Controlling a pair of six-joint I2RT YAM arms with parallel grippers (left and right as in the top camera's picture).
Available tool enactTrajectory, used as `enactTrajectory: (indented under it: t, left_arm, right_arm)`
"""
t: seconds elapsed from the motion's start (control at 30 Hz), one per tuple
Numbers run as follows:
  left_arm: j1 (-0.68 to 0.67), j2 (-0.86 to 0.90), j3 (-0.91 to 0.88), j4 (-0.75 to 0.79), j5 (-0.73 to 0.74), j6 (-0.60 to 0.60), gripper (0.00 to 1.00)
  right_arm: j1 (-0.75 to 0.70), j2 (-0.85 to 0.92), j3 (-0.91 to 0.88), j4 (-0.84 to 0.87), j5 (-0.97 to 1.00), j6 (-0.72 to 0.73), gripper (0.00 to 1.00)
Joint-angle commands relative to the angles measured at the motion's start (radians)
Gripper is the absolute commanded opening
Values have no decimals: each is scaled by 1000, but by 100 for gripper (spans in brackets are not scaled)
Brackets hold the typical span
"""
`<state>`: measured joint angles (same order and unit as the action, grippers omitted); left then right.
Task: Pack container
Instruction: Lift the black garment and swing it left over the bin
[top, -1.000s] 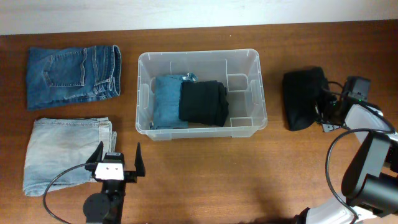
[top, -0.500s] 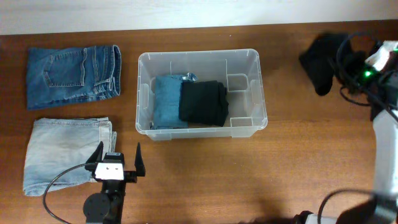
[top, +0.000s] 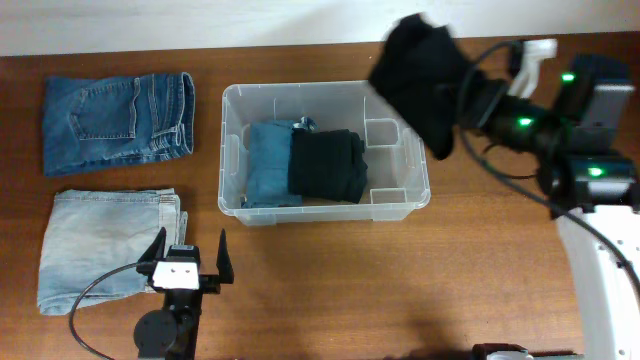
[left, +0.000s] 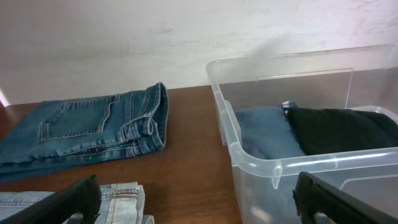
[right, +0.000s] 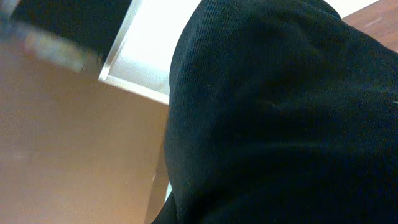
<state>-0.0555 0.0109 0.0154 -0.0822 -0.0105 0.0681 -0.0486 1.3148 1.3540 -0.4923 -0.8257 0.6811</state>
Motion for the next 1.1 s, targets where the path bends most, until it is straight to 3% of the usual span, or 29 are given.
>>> enactTrajectory:
  t: [0.0, 0.4, 0.9, 0.97, 1.07]
  left_arm:
    - [6, -5, -6, 0, 7, 13, 99]
    - [6, -5, -6, 0, 7, 13, 99]
    - [6, -5, -6, 0, 7, 13, 99]
    - [6, -5, -6, 0, 7, 13, 99]
    - [6, -5, -6, 0, 7, 13, 99]
  right_arm:
    - [95, -25, 23, 13, -38, 6, 4]
    - [276, 124, 23, 14, -35, 143, 4]
    - [262, 479, 23, 108, -66, 176, 4]
    - [248, 505, 23, 106, -47, 153, 8]
    - [230, 515, 23, 78, 44, 99, 32]
